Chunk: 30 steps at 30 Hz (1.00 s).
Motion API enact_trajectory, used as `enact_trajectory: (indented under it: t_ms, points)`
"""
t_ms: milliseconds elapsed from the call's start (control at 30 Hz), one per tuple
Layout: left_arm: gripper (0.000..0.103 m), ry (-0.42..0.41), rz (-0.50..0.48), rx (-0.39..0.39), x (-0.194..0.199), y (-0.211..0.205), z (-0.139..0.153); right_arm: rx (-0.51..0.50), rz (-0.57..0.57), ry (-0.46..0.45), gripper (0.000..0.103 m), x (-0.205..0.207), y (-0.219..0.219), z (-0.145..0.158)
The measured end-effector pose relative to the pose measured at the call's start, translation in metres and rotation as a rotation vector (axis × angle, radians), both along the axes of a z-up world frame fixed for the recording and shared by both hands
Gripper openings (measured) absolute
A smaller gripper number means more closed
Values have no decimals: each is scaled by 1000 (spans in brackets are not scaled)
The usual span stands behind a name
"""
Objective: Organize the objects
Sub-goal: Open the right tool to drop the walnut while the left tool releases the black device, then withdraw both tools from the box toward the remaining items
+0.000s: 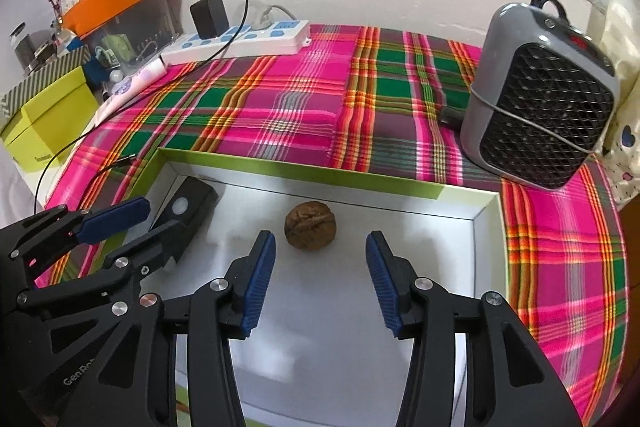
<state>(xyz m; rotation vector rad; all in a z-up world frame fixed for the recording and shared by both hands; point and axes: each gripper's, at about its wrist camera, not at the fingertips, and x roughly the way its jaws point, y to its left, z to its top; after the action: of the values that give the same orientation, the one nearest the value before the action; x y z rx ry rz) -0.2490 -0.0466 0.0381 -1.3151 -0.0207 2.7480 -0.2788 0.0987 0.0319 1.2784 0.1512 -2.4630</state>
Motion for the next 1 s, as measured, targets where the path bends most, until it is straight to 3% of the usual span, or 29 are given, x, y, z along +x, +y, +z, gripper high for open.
enact_trajectory:
  t_ms: [1000]
  points:
    - [38, 94, 19, 47, 102, -27, 22, -66, -30, 130, 49, 95, 47, 28]
